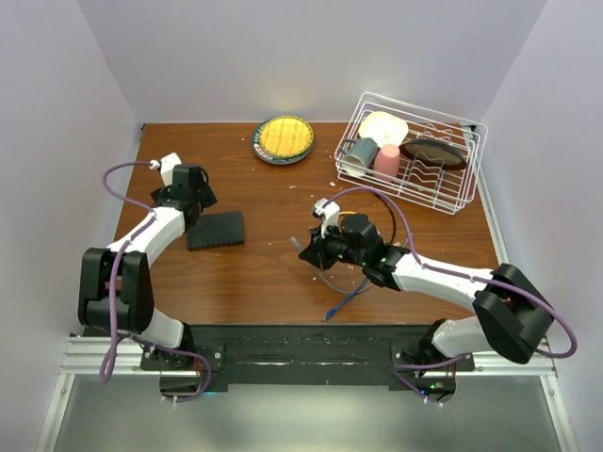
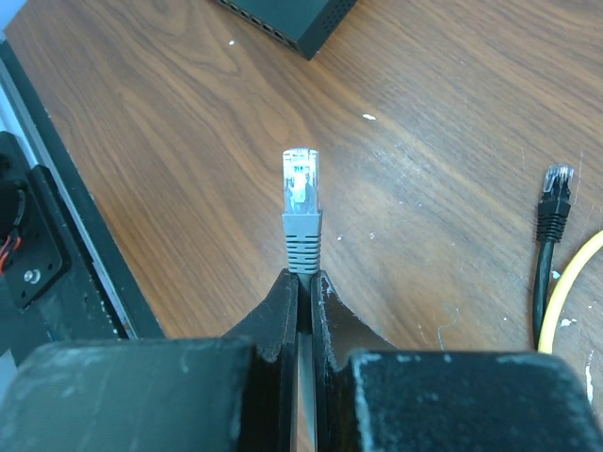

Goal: Insert the plug into the switch port

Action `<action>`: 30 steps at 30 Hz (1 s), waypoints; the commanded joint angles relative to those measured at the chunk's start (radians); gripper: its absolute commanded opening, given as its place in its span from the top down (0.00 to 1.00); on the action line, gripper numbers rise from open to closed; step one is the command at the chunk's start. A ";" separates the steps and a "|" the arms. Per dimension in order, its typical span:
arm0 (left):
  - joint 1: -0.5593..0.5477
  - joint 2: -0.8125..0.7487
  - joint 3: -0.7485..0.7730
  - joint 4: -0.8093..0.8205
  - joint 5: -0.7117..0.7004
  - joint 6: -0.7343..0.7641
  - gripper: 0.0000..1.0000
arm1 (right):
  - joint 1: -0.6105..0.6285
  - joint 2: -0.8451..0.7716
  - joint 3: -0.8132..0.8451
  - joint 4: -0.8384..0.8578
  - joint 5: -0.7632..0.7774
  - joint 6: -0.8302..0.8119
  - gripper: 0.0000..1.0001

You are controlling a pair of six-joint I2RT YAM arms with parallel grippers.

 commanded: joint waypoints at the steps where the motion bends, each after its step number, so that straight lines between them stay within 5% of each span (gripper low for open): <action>1: 0.020 0.017 -0.014 -0.034 -0.111 -0.036 0.05 | 0.003 -0.050 -0.009 -0.026 -0.015 -0.014 1.00; 14: 0.072 0.128 -0.040 -0.011 -0.045 -0.034 0.05 | 0.004 -0.066 -0.033 -0.035 -0.021 -0.019 1.00; 30: 0.083 0.197 -0.169 0.218 0.400 0.000 0.13 | 0.004 -0.095 -0.063 -0.018 -0.018 -0.005 1.00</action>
